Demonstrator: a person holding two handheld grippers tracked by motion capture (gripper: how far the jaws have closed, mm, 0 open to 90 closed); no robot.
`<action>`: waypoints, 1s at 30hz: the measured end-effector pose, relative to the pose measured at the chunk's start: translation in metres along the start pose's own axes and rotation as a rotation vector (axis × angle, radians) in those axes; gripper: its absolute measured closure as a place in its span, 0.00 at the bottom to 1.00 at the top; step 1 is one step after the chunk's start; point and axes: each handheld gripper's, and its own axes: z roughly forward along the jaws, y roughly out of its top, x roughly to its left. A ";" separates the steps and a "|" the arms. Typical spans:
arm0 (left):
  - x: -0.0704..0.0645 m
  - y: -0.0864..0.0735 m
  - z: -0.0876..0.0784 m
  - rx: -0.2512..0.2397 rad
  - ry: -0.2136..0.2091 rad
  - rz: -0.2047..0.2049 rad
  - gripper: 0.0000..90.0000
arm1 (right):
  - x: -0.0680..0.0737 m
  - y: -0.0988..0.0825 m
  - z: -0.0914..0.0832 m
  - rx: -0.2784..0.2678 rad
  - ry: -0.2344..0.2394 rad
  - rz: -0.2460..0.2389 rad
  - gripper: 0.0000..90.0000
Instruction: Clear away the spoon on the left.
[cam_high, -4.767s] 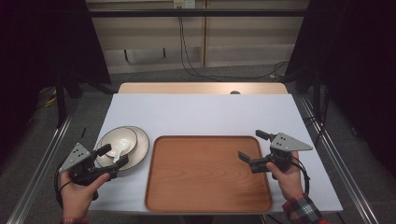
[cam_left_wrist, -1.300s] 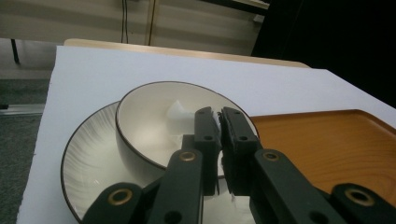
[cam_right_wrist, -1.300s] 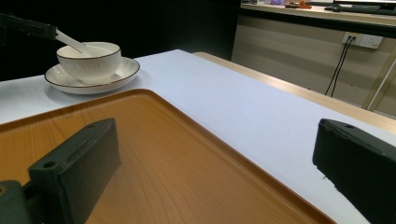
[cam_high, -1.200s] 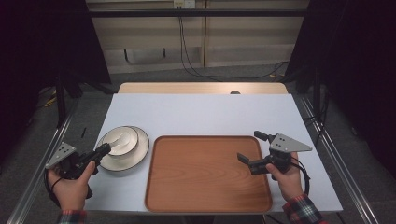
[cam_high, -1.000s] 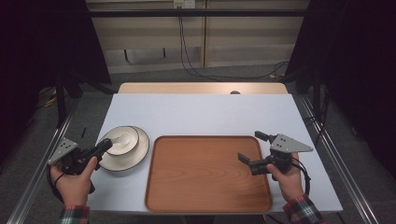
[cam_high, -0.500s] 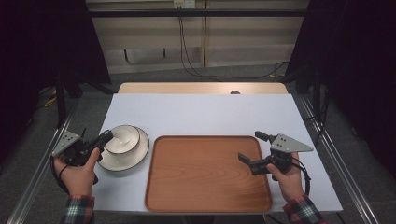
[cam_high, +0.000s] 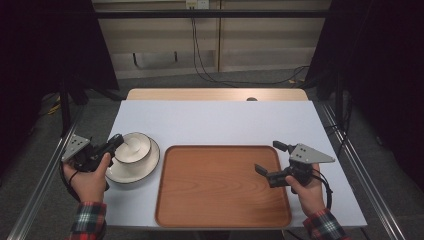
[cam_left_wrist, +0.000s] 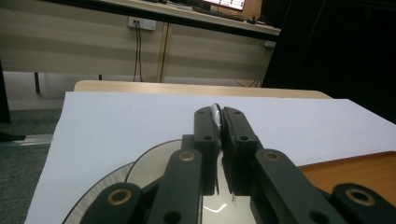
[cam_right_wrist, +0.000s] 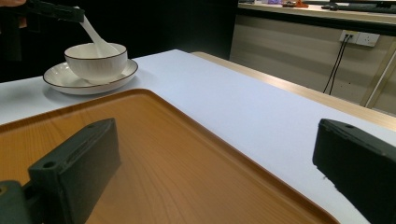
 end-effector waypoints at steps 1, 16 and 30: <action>0.000 0.000 0.001 0.002 0.001 0.001 0.94 | 0.000 0.000 0.000 0.001 0.001 0.001 0.00; 0.002 0.000 0.020 -0.024 0.028 -0.002 0.94 | 0.000 -0.001 0.000 0.005 0.000 -0.005 0.00; 0.004 -0.005 0.030 -0.022 0.021 -0.025 0.95 | 0.001 -0.001 0.000 0.005 0.001 -0.002 0.00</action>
